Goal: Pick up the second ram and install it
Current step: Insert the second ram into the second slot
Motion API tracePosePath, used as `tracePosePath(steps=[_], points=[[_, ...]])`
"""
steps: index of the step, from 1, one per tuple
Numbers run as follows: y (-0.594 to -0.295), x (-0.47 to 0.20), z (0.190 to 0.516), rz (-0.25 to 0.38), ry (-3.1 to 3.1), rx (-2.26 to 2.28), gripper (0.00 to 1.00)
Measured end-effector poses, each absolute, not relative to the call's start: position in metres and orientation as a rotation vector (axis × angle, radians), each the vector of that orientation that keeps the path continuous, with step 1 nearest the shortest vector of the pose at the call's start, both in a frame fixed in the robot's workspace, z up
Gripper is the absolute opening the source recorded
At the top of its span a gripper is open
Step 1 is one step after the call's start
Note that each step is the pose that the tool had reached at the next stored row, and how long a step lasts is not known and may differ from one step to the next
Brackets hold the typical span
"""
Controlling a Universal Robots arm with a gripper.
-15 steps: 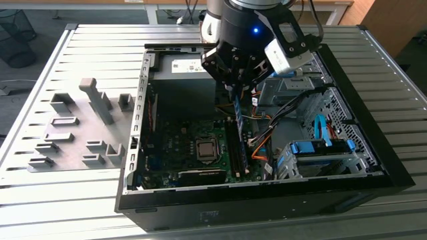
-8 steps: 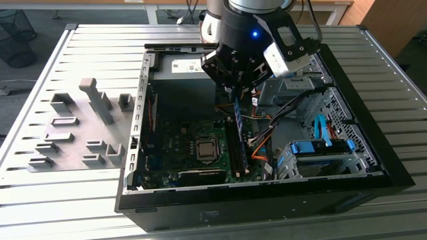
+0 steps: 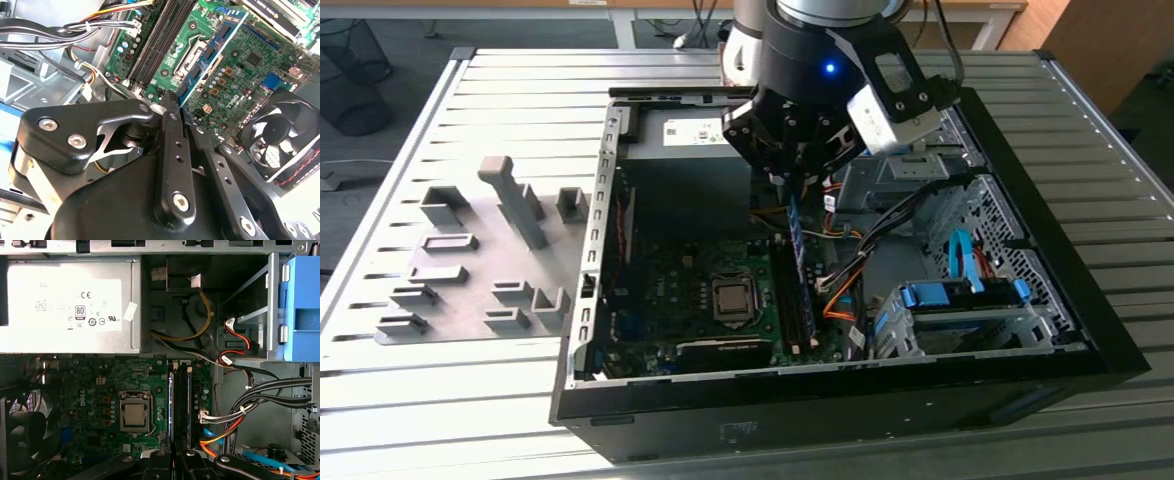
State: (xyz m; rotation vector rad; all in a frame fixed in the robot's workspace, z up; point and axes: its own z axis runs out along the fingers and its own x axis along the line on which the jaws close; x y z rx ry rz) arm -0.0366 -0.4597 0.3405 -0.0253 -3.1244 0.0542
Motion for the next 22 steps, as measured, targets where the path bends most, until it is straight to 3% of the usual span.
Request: tracePosePath(steps=[9,14,22], points=[[-0.460,-0.036,0.331,0.053,-3.124,-0.028,0.15],[-0.461,-0.035,0.329,-0.047,-3.123,-0.025,0.15],[-0.464,-0.035,0.315,-0.048,-3.121,0.001,0.15]])
